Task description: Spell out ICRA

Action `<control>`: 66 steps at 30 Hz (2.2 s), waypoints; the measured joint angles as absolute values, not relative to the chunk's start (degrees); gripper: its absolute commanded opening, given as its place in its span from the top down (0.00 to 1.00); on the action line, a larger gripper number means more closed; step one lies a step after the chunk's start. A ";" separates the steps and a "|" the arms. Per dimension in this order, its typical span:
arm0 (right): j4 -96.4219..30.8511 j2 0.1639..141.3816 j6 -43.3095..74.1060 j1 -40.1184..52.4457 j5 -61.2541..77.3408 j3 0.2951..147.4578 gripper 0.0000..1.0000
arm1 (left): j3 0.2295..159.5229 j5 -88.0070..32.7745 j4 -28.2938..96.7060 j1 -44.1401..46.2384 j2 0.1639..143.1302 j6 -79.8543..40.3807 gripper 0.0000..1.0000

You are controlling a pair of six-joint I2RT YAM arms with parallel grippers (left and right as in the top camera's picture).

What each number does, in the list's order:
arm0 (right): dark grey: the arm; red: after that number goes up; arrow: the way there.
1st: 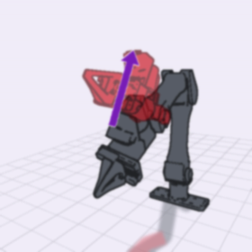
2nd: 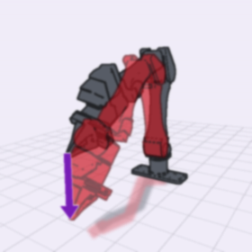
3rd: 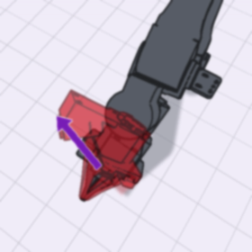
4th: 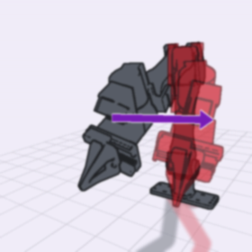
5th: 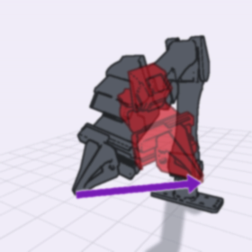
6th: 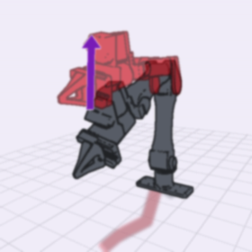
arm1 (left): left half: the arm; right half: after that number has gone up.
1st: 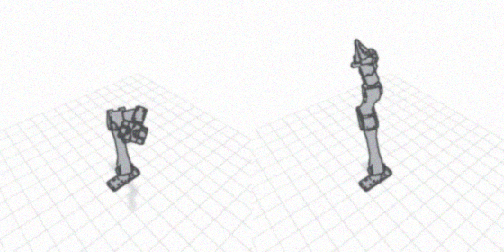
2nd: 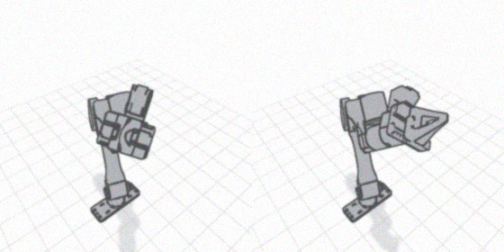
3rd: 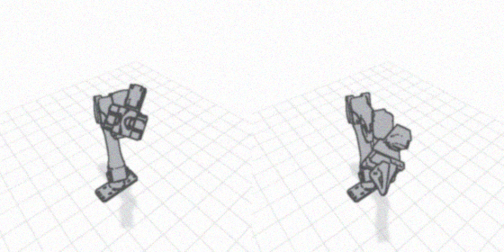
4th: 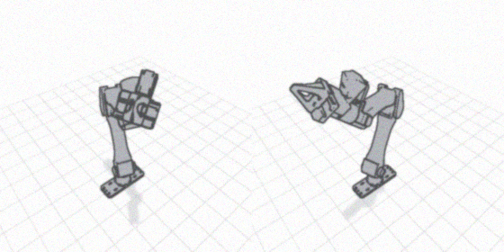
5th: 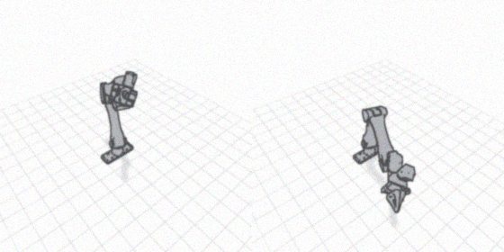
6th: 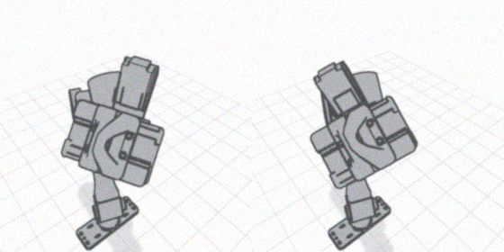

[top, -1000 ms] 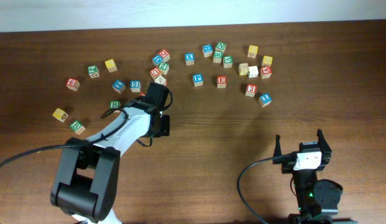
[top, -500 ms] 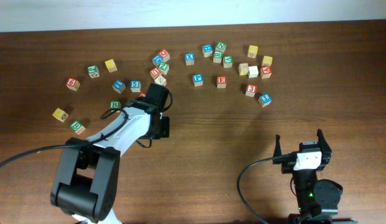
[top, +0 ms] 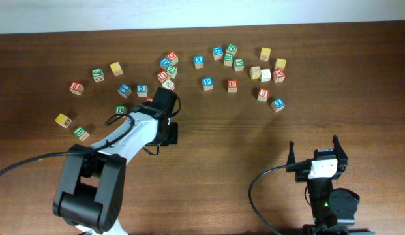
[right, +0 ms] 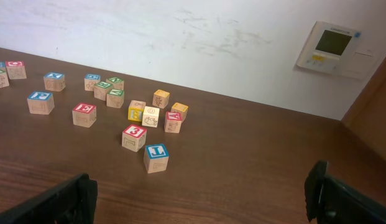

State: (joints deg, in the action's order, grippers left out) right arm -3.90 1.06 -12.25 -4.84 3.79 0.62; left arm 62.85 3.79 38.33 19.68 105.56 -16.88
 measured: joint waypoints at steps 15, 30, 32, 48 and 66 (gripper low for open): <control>-3.90 1.06 -12.21 -4.84 3.79 0.62 0.02 | 63.31 3.75 39.66 19.68 105.56 -16.88 1.00; -3.90 1.06 -12.21 -4.84 3.79 0.62 0.02 | 73.34 3.57 43.92 19.68 101.78 -16.88 1.00; -3.90 1.06 -12.23 -4.84 3.79 0.62 0.02 | 76.40 3.62 43.92 19.62 99.09 -16.88 1.00; -3.90 1.06 -12.21 -4.84 3.79 0.62 0.02 | 78.87 7.79 50.61 -0.58 95.46 -18.48 1.00; -3.90 1.06 -12.23 -4.84 3.79 0.62 0.02 | 78.87 4.45 56.38 -12.36 95.46 -19.99 0.01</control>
